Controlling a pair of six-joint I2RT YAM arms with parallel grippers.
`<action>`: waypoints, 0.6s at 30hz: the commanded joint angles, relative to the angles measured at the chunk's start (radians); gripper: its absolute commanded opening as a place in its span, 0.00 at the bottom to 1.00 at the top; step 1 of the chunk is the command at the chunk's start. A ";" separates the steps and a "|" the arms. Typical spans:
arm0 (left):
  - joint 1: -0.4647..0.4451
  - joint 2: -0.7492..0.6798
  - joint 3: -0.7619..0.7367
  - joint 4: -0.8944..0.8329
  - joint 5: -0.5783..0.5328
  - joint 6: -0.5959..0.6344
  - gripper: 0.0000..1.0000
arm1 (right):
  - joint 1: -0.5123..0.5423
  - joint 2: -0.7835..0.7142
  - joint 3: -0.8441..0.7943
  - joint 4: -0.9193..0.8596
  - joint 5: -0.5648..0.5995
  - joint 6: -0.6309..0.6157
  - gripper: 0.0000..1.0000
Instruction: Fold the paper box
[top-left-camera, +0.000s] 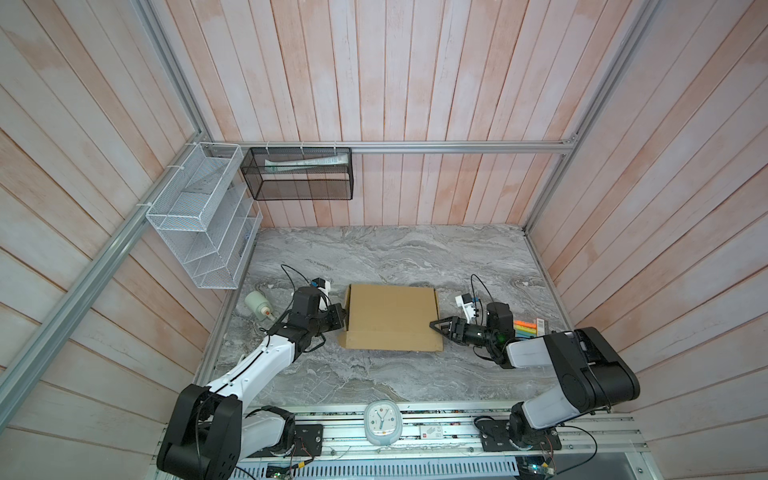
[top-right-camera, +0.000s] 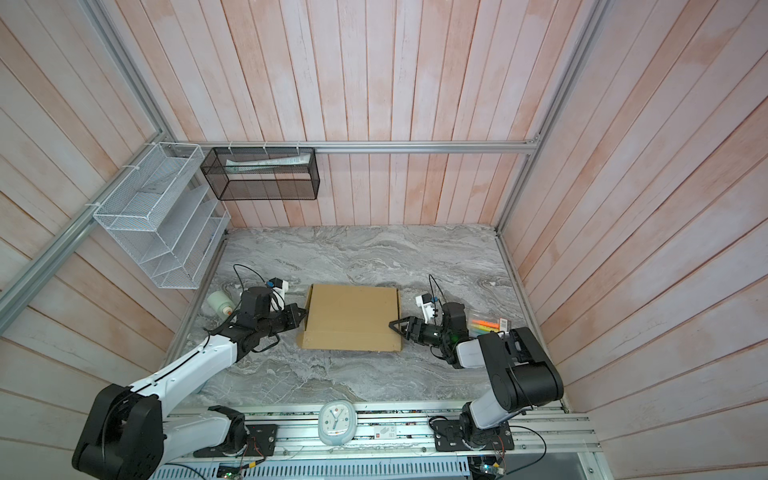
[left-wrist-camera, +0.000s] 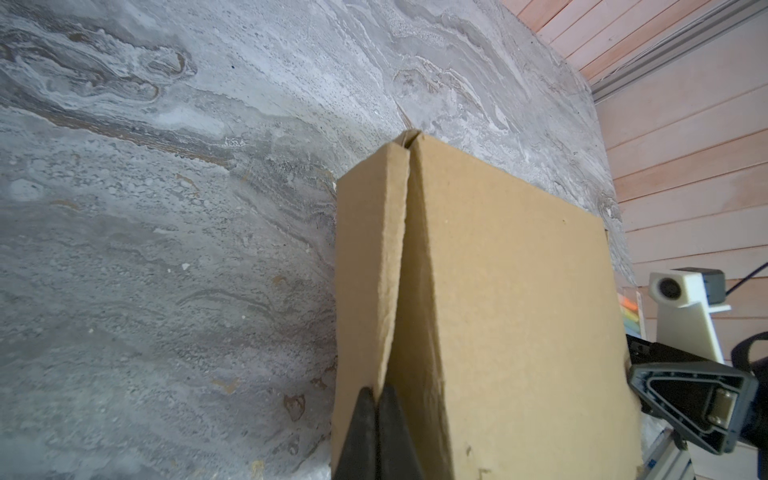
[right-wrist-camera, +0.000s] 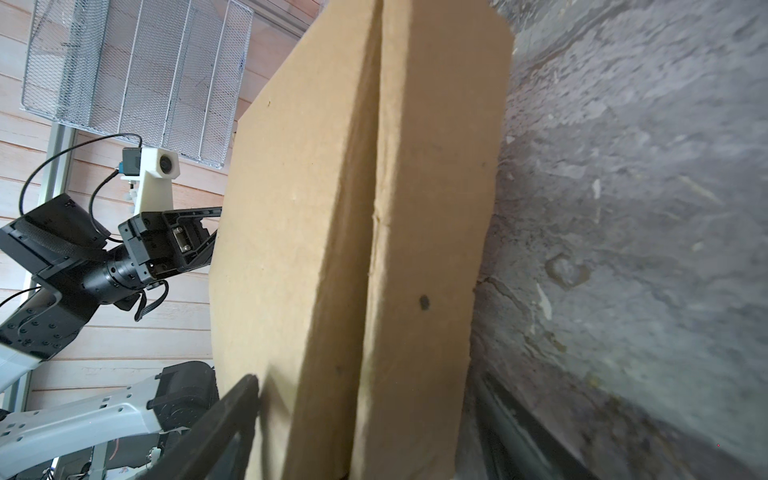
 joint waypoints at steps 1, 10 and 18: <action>0.004 -0.021 -0.001 0.009 0.025 -0.011 0.00 | -0.007 -0.017 0.004 -0.010 0.005 -0.020 0.83; 0.004 -0.011 -0.002 0.027 0.037 -0.021 0.00 | -0.013 0.013 0.012 0.094 -0.067 0.024 0.90; 0.004 0.015 -0.014 0.068 0.053 -0.035 0.00 | -0.013 0.041 0.038 0.129 -0.086 0.046 0.93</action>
